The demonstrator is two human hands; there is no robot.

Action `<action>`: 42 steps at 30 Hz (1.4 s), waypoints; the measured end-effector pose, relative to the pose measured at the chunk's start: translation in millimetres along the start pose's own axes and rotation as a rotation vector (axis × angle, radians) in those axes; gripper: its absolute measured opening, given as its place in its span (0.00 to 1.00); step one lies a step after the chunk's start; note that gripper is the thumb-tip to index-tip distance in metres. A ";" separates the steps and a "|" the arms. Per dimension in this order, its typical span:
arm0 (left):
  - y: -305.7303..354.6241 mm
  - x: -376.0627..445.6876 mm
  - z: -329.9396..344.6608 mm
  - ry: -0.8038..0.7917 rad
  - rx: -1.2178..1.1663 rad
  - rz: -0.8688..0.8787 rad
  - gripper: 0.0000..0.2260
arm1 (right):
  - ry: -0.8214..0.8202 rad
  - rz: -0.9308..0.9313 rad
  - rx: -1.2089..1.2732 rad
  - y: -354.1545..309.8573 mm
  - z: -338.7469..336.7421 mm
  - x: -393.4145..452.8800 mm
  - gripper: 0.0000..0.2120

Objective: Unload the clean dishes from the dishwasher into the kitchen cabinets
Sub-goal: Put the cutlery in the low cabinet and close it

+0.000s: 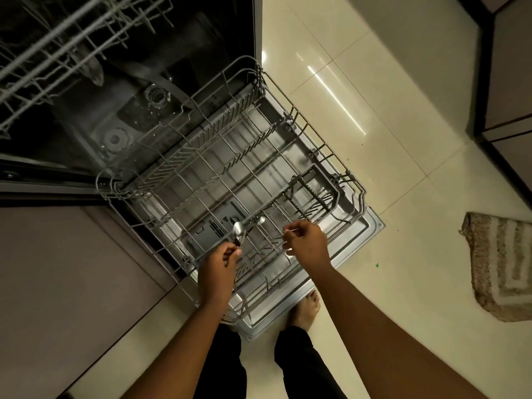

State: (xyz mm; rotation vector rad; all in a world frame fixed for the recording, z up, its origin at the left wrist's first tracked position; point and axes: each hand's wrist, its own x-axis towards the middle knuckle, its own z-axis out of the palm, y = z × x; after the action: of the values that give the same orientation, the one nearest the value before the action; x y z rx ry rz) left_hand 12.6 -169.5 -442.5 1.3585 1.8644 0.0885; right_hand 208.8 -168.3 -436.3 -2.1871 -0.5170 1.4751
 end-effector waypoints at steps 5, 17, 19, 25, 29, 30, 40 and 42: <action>-18.2 9.2 -14.0 0.030 -0.186 -0.056 0.02 | 0.045 0.012 -0.118 7.4 36.3 9.4 0.04; -50.2 17.4 -35.6 0.022 -0.461 -0.145 0.05 | 0.072 0.134 -0.202 21.2 106.5 49.5 0.08; -59.7 11.1 -38.4 0.032 -0.472 -0.181 0.05 | 0.066 0.180 -0.156 22.8 113.7 51.0 0.09; -76.5 2.8 -40.3 0.014 -0.493 -0.223 0.03 | 0.115 0.214 -0.101 26.7 129.2 56.3 0.14; -75.1 4.4 -42.1 0.011 -0.483 -0.208 0.03 | 0.164 0.229 -0.067 21.0 129.3 51.9 0.11; -72.6 5.1 -43.0 0.013 -0.481 -0.204 0.03 | 0.167 0.236 -0.054 20.3 129.0 51.8 0.10; -44.0 -2.1 -53.7 -0.037 -0.483 -0.207 0.04 | 0.097 0.225 0.073 34.4 111.3 28.0 0.07; -34.7 -7.5 -58.6 -0.056 -0.486 -0.208 0.04 | 0.092 0.211 0.110 29.8 102.7 12.5 0.06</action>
State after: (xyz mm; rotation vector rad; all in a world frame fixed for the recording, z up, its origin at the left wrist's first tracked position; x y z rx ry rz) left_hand -50.5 -167.7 -415.9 0.8243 1.7760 0.3680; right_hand 119.2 -170.3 -496.0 -2.2640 -0.1742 1.4611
